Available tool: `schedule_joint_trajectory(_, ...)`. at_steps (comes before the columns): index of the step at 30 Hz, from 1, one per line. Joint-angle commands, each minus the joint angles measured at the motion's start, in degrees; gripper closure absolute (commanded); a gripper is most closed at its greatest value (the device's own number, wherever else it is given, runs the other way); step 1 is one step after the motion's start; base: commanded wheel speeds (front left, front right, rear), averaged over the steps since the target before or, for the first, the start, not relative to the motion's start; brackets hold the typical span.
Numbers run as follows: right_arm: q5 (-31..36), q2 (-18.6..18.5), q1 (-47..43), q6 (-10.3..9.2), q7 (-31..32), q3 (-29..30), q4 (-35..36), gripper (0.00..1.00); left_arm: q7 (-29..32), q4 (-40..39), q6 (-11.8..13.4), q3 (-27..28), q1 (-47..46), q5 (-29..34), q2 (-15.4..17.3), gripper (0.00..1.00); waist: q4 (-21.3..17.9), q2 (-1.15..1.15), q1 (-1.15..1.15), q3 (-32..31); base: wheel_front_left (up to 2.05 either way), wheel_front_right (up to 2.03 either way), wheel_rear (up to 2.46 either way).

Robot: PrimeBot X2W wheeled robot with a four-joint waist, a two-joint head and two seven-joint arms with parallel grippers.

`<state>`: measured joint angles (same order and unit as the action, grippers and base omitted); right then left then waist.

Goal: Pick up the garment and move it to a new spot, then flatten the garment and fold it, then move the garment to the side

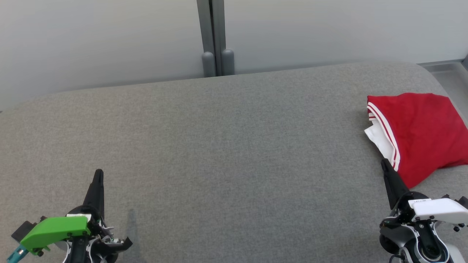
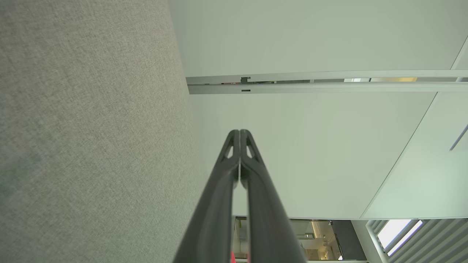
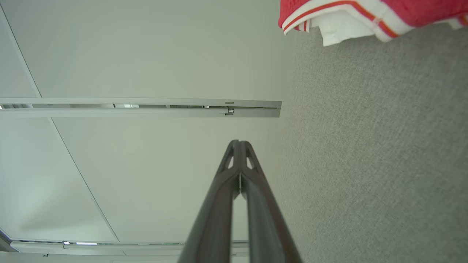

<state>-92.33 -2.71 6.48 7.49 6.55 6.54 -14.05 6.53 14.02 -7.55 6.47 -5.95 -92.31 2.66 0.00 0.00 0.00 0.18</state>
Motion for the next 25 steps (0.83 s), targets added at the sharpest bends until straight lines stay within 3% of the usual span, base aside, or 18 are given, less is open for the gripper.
schedule_joint_trajectory(1, -0.18, -0.32, -0.6, 0.0, 0.16, 0.09, 0.23, 1.0, 0.21, -0.06, 0.12, 0.13, -0.58, -0.19, 0.4, 1.0, 0.0, 0.0, 0.0, 0.0, 0.0, 0.0, 0.0)
schedule_joint_trajectory(25, -0.18, -0.32, -0.61, 0.0, 0.16, 0.09, 0.22, 1.0, 0.2, -0.06, 0.12, 0.13, -0.58, -0.2, 0.4, 1.0, 0.0, 0.0, 0.0, 0.0, 0.0, 0.0, 0.0)
